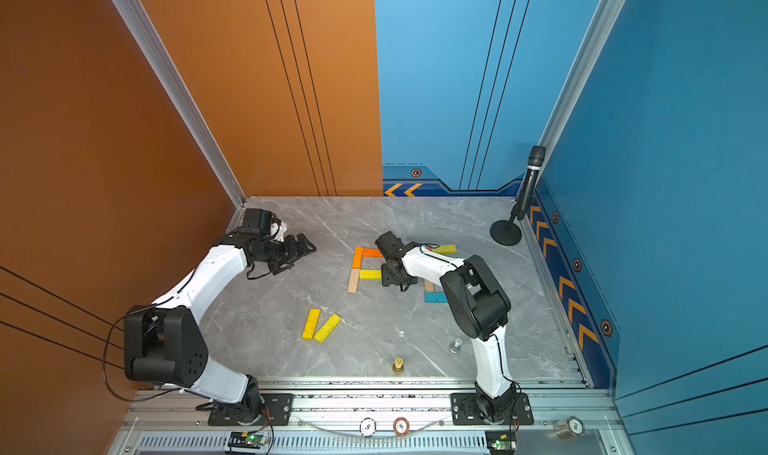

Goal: Assemble the number 6 with building blocks
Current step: Assemble the building block at the center of the board.

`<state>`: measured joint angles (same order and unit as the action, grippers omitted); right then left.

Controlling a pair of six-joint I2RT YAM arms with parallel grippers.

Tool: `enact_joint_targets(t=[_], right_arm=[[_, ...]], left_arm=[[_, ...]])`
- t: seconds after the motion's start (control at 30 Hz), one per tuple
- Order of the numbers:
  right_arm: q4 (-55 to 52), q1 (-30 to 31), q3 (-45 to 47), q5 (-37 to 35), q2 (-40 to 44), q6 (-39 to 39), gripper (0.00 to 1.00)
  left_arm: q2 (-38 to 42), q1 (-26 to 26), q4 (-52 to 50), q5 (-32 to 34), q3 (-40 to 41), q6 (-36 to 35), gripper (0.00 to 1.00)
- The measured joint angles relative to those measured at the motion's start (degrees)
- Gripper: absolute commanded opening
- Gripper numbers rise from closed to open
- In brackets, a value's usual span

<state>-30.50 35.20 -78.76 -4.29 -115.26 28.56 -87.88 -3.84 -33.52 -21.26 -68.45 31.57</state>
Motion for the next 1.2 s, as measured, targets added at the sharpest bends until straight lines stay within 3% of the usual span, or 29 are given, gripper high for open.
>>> enact_joint_targets(t=[0.57, 0.77, 0.87, 1.1, 1.2], right_arm=[[-1.0, 1.2, 0.8, 0.0, 0.9, 0.0, 0.68], [-4.7, 3.9, 1.6, -0.4, 5.9, 1.3, 0.68], [-4.9, 6.4, 1.9, -1.9, 11.7, 3.6, 0.69], [-2.3, 10.6, 9.0, -5.1, 26.1, 8.2, 0.69], [-1.5, 10.6, 13.6, -6.1, 29.9, 9.2, 0.69]], left_arm=[[0.0, 0.0, 0.0, 0.0, 0.0, 0.0, 0.94], [0.0, -1.1, -0.1, 1.0, 0.0, -0.1, 0.92], [-0.1, -3.9, -1.1, 5.1, 0.0, -0.8, 0.92], [0.0, -16.0, -8.2, 16.6, 0.1, -1.5, 0.88], [2.5, -19.5, -9.2, 19.6, 4.5, -0.2, 0.87]])
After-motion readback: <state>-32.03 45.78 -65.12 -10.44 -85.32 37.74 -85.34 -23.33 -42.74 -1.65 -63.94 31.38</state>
